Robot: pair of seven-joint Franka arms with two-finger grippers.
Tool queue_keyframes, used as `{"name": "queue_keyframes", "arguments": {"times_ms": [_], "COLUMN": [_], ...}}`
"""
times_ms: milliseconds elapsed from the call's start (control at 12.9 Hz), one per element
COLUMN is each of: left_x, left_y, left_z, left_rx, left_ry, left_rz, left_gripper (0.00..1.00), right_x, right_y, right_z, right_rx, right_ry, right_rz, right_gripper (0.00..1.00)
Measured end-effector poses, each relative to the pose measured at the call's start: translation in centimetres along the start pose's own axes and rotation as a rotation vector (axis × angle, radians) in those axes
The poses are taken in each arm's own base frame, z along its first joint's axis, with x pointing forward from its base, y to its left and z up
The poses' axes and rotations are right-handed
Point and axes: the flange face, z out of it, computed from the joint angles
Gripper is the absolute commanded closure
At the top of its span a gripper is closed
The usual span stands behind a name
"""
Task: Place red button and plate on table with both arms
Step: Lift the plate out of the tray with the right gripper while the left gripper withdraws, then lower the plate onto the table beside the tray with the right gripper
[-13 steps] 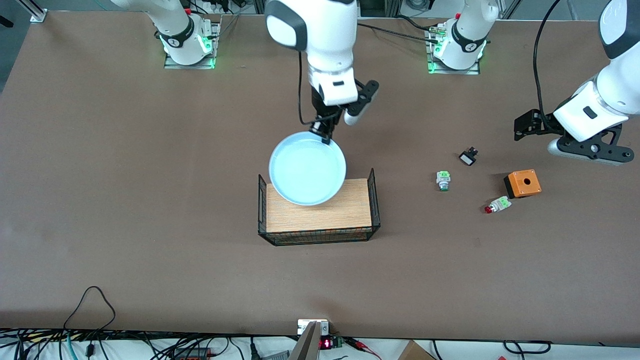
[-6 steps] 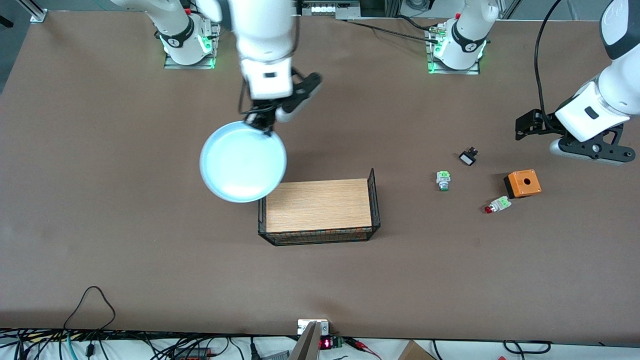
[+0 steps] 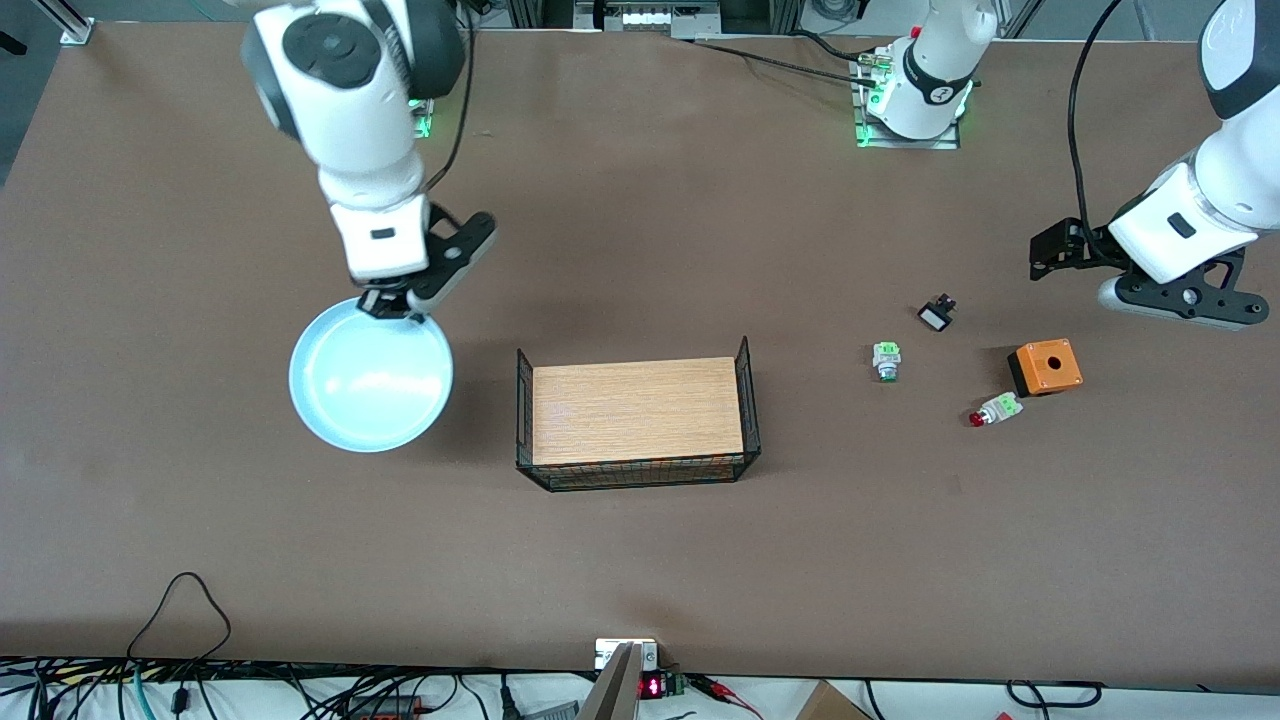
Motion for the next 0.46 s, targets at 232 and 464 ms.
{"name": "queue_keyframes", "arguments": {"times_ms": [232,464], "left_x": [0.0,0.0], "left_y": [0.1,0.2], "left_z": [0.0,0.0], "left_rx": [0.0,0.0], "left_ry": [0.0,-0.002], "left_rz": [0.001,0.003], "left_gripper": [0.0,0.0], "right_x": [-5.0,-9.8], "right_y": [2.5,4.2], "right_z": [6.3,11.6], "right_rx": [0.022,0.056], "right_ry": [-0.027,-0.078], "right_rz": [0.08,0.222], "right_gripper": [1.0,1.0]}}
